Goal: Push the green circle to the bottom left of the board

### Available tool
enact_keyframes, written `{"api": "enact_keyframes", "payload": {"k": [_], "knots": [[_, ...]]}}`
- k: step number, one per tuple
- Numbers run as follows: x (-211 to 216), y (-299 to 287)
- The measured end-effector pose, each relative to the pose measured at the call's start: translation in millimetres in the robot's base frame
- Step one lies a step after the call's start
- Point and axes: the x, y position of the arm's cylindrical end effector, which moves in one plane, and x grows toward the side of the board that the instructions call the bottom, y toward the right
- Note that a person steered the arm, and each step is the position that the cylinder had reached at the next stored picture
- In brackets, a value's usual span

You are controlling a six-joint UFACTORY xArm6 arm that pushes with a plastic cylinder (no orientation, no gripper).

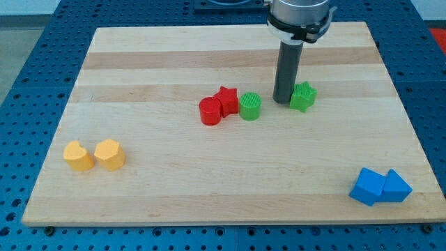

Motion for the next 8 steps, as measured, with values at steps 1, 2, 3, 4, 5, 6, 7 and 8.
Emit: {"api": "enact_keyframes", "payload": {"k": [1,2,3,4,5,6,7,8], "knots": [[-10,20],[-33,61],[-33,56],[-20,-12],[19,-65],[64,-81],[81,-107],[83,-105]]}}
